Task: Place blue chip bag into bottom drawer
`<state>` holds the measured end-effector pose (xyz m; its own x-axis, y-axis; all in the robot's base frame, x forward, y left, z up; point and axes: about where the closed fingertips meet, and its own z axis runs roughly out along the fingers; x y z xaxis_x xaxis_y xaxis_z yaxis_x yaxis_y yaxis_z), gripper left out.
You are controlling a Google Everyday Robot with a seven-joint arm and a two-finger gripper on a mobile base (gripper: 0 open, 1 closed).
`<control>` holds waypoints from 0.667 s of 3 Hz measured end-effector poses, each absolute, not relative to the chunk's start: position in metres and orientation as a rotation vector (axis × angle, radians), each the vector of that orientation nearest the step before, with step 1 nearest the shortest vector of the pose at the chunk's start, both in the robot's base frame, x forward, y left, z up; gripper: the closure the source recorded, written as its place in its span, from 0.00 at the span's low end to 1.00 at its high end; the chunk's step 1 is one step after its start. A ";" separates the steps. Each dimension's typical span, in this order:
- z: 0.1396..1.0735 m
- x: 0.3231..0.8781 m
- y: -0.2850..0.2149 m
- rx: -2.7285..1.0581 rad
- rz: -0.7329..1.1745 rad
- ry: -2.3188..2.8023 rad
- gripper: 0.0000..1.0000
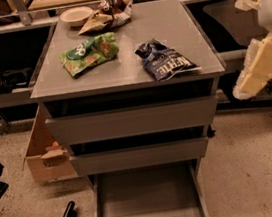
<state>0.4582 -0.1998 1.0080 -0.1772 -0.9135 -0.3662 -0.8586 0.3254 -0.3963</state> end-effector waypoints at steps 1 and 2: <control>0.999 0.509 -0.188 -1.407 0.012 1.939 0.00; 0.996 0.573 -0.173 -1.277 0.094 1.875 0.00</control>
Offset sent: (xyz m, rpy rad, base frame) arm 0.2015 0.0488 -0.0159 0.5052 -0.1888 -0.0733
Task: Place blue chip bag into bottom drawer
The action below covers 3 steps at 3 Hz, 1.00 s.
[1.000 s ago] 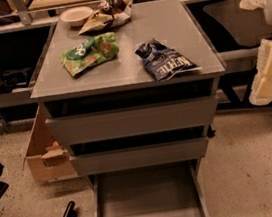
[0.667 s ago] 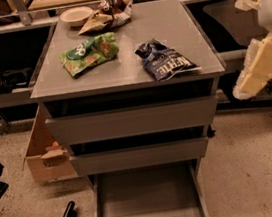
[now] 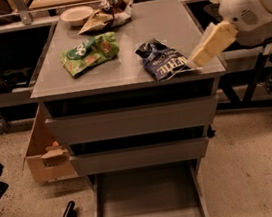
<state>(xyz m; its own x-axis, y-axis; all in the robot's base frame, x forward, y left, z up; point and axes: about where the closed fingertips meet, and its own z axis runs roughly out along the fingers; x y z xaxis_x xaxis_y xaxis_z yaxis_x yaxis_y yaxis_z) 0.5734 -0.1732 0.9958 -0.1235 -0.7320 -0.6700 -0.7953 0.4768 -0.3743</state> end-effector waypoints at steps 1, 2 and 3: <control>0.986 0.620 -0.153 -1.215 0.119 1.899 0.00; 0.938 0.662 -0.142 -1.172 0.167 2.015 0.00; 0.890 0.685 -0.132 -1.133 0.251 2.102 0.00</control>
Offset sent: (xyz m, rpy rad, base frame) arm 0.1377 0.0407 -0.1178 0.0610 0.2506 -0.1631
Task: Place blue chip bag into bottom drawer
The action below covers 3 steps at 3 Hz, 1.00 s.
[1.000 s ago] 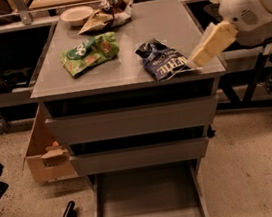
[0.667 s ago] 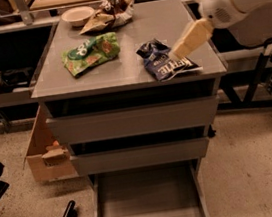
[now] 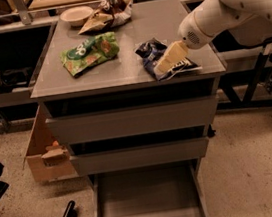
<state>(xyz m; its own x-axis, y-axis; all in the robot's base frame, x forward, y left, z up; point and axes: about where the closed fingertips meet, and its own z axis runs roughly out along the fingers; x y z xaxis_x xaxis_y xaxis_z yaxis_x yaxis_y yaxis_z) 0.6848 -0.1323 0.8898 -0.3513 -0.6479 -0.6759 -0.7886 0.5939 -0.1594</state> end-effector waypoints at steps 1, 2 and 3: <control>0.863 0.697 -0.120 -1.122 0.311 2.131 0.14; 0.851 0.705 -0.097 -1.147 0.362 2.118 0.39; 0.851 0.705 -0.097 -1.147 0.362 2.118 0.61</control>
Offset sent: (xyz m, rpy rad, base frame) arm 0.0291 0.0566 -0.0483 0.0800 0.0736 0.0727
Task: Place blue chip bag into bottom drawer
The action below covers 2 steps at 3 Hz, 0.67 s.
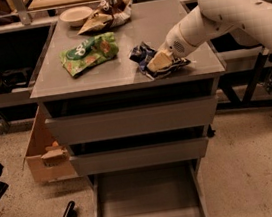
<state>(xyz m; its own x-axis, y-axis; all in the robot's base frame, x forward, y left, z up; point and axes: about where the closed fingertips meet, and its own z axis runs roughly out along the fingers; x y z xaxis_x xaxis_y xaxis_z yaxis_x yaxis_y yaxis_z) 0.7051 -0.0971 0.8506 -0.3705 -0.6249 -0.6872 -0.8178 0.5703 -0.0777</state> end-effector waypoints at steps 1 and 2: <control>0.876 0.692 -0.083 -1.208 0.353 2.054 0.86; 0.910 0.653 -0.077 -1.276 0.300 1.994 1.00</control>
Offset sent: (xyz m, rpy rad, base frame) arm -0.1600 0.0313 0.1676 -0.1454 -0.2462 0.1880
